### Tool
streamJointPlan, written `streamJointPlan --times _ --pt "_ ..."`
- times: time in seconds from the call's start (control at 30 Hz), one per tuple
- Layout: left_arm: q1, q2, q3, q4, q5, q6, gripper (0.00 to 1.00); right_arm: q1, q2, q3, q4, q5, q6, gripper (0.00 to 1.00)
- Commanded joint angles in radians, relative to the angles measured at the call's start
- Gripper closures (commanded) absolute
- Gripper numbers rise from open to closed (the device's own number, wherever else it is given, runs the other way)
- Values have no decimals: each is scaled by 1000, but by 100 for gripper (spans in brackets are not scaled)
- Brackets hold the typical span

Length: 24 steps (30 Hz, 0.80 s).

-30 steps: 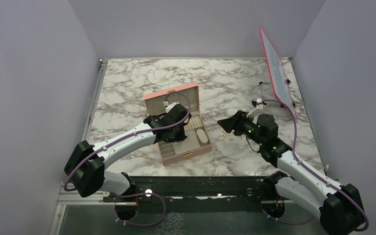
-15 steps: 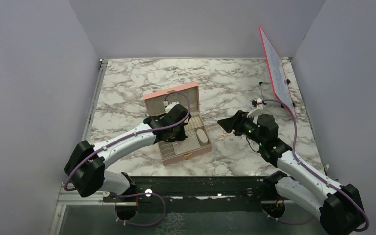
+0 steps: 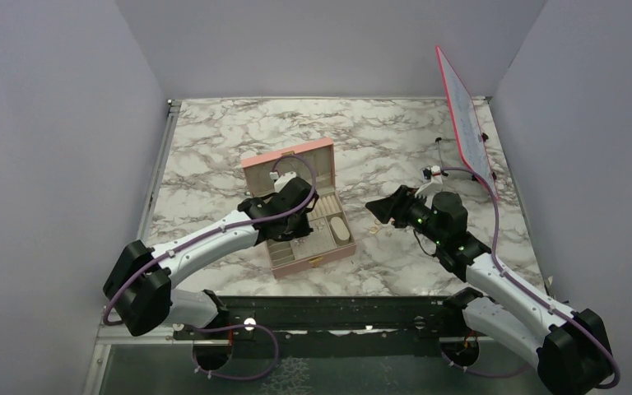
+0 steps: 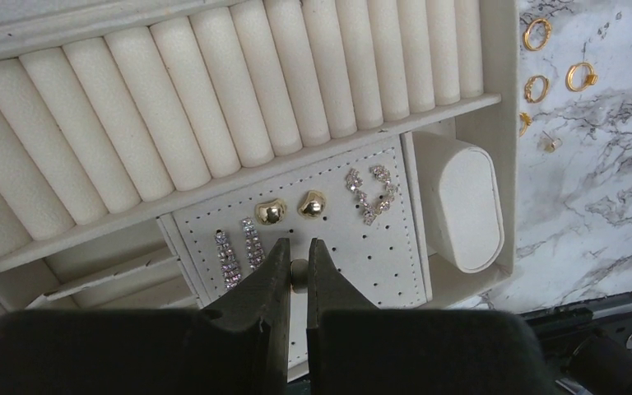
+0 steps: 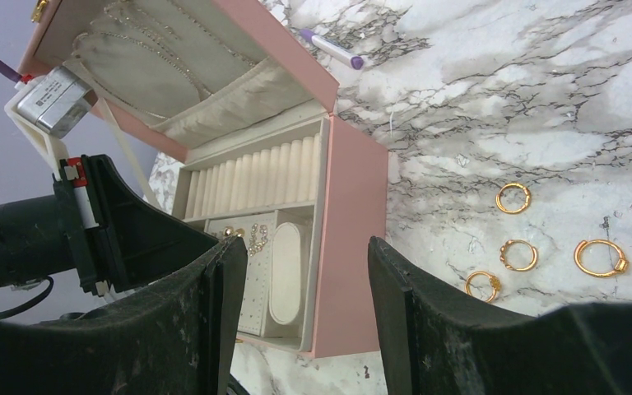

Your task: Organize the mixed jewelry

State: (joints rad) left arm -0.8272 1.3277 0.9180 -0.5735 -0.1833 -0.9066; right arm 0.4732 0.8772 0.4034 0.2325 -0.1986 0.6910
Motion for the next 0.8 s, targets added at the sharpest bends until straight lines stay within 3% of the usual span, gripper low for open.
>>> streamJointPlan --times 0.0,0.77 --pt "-6 -42 -11 7 -58 -12 100 4 -1 -8 -26 27 -7 40" --pt "-6 -33 -44 81 29 -12 100 4 -4 -15 -26 29 -8 40"
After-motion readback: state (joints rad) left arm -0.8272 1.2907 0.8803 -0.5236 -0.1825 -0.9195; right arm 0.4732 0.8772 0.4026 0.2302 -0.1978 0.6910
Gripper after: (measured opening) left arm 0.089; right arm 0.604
